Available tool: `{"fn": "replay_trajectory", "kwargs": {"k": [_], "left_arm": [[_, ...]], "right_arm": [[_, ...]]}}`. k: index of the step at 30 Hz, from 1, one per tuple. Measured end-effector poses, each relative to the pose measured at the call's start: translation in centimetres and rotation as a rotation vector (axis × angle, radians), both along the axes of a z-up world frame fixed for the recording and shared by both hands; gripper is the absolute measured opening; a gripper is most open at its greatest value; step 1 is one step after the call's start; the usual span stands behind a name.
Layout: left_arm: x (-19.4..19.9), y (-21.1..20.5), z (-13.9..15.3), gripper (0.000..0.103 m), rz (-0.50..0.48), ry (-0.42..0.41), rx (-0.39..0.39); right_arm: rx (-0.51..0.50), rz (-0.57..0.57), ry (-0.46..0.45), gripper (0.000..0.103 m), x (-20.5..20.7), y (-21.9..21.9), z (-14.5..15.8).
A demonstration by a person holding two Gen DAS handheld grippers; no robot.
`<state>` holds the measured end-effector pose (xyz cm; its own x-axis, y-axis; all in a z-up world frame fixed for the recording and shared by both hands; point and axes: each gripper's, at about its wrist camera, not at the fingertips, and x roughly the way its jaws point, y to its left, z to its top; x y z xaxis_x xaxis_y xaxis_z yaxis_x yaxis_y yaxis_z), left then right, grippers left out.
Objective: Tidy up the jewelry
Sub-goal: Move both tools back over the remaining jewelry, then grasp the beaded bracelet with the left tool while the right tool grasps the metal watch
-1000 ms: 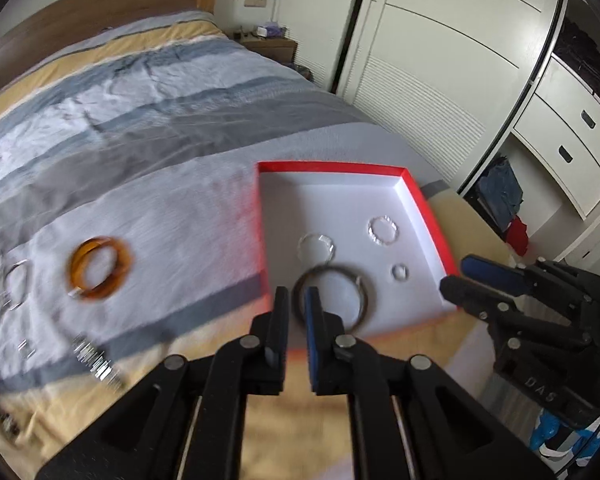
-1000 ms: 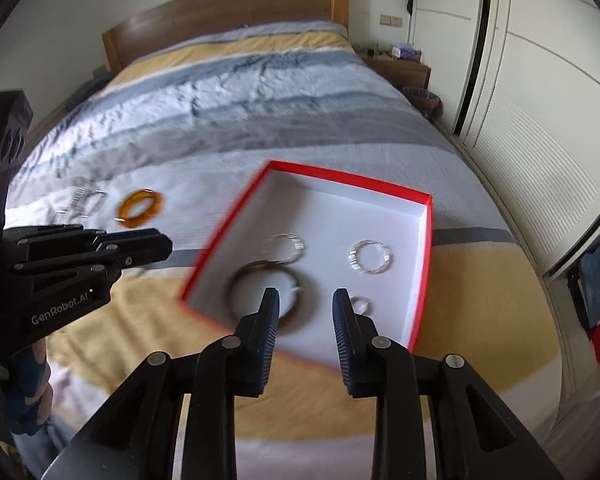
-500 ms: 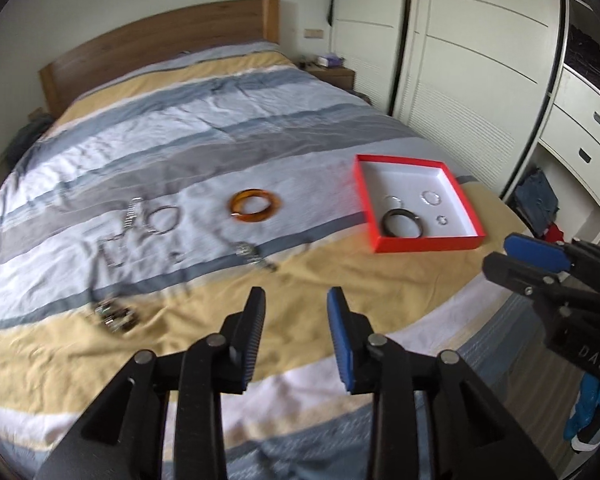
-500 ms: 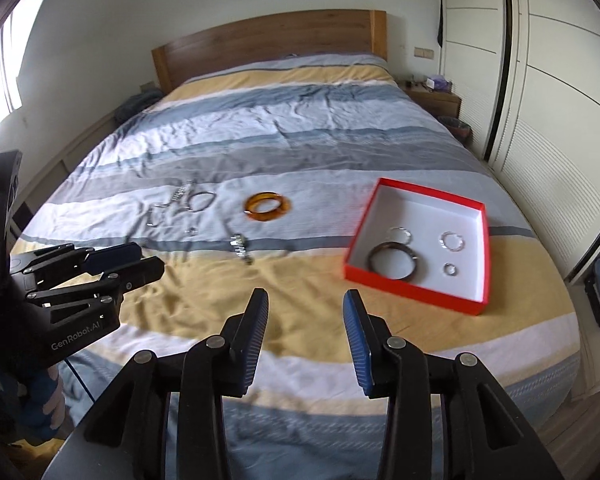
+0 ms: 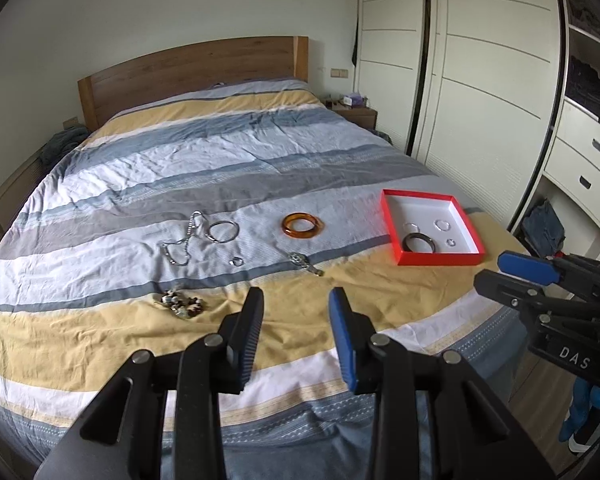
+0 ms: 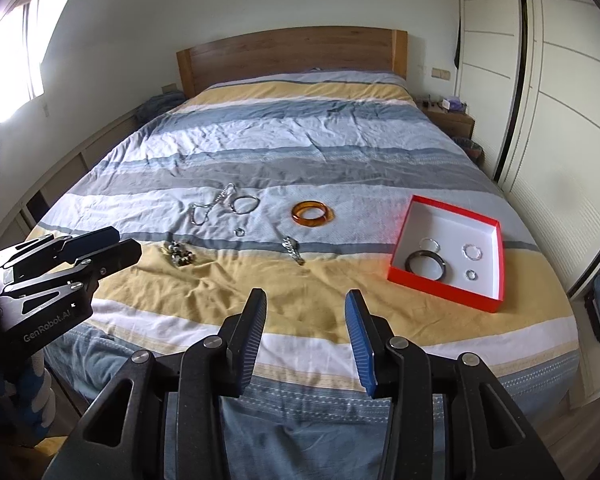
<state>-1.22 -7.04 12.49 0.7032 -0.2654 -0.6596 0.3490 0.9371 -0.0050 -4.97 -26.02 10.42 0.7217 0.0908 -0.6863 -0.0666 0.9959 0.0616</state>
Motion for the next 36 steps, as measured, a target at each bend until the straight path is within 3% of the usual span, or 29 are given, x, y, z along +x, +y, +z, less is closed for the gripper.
{"fn": "replay_trajectory", "kwargs": {"k": [12, 20, 29, 36], "left_arm": [[-0.1, 4.3, 0.1, 0.039, 0.058, -0.017, -0.040], [1.9, 6.1, -1.7, 0.040, 0.094, 0.034, -0.059], [6.3, 12.1, -6.7, 0.049, 0.224, 0.147, -0.120], [10.2, 15.6, -11.1, 0.052, 0.331, 0.246, -0.145]], "right_arm": [[-0.039, 0.030, -0.005, 0.049, 0.6, 3.4, 0.7], [-0.044, 0.063, 0.021, 0.053, 3.1, 4.7, -0.6], [-0.019, 0.101, 0.080, 0.058, 7.6, 4.5, -4.2], [0.023, 0.131, 0.145, 0.059, 13.1, 3.8, -9.2]]}}
